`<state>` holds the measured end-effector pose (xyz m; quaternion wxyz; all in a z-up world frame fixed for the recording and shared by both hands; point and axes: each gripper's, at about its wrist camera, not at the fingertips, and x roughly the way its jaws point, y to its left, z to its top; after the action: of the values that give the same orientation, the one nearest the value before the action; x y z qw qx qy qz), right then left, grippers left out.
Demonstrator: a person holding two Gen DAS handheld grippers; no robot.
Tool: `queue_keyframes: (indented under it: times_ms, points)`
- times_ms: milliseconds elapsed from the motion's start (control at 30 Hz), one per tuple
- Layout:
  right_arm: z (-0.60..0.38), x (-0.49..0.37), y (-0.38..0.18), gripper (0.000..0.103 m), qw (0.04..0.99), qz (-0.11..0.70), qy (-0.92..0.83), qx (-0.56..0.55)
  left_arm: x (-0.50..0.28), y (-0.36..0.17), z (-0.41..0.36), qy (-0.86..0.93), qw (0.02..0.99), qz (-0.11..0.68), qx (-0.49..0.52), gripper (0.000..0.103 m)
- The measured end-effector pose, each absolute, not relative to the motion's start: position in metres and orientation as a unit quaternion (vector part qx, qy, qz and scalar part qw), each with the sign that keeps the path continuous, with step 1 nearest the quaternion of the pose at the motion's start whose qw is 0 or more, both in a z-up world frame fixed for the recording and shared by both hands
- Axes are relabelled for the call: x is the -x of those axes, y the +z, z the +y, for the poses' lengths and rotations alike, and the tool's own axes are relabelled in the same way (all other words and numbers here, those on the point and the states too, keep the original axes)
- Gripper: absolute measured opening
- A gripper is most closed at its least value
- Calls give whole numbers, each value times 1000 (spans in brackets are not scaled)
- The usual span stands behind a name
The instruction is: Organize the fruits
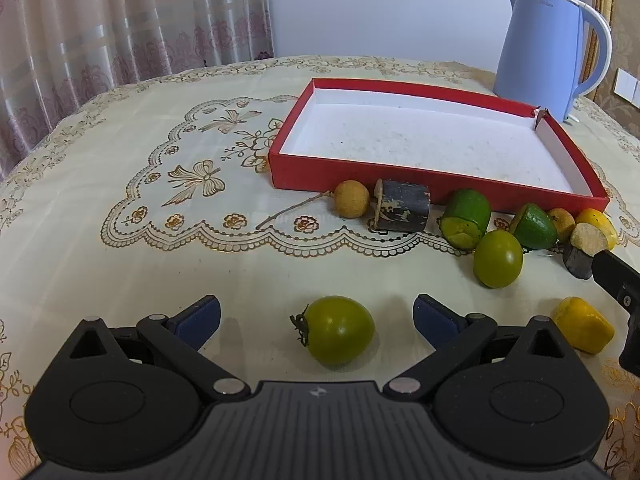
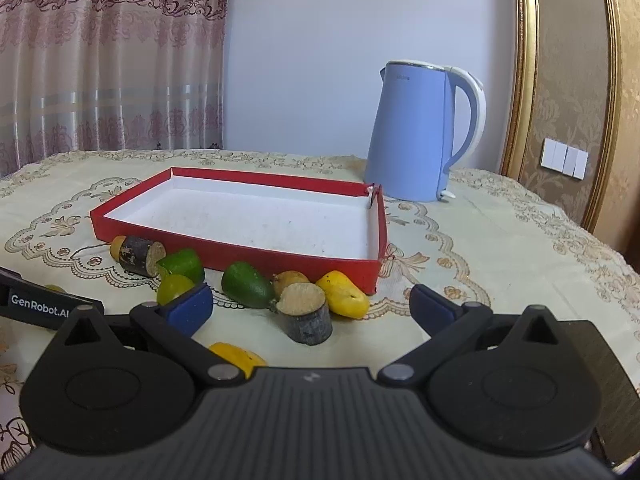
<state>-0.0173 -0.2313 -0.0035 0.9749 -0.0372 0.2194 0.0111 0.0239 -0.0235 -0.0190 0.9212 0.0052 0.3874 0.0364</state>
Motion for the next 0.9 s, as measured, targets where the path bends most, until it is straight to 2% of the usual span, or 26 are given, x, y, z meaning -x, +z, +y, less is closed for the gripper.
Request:
queue_keyframes:
  times_ms: [300, 367, 433, 567, 700, 900]
  points:
    - [-237, 7, -6, 103, 971, 233, 33, 46, -25, -19, -20, 37, 922, 385, -6, 103]
    - [-236, 6, -7, 99, 970, 236, 31, 50, -24, -18, -21, 37, 923, 383, -7, 103]
    - [-235, 5, -7, 90, 969, 238, 27, 53, -25, -19, -22, 36, 923, 384, -9, 103]
    - [-234, 5, -7, 85, 968, 242, 33, 57, -24, -19, -23, 33, 923, 384, -10, 103]
    - [-234, 4, -7, 72, 967, 247, 46, 52, -24, -18, -24, 32, 923, 384, -11, 103]
    - [-233, 6, -7, 71, 966, 244, 54, 59, -26, -21, -21, 33, 921, 389, -6, 103]
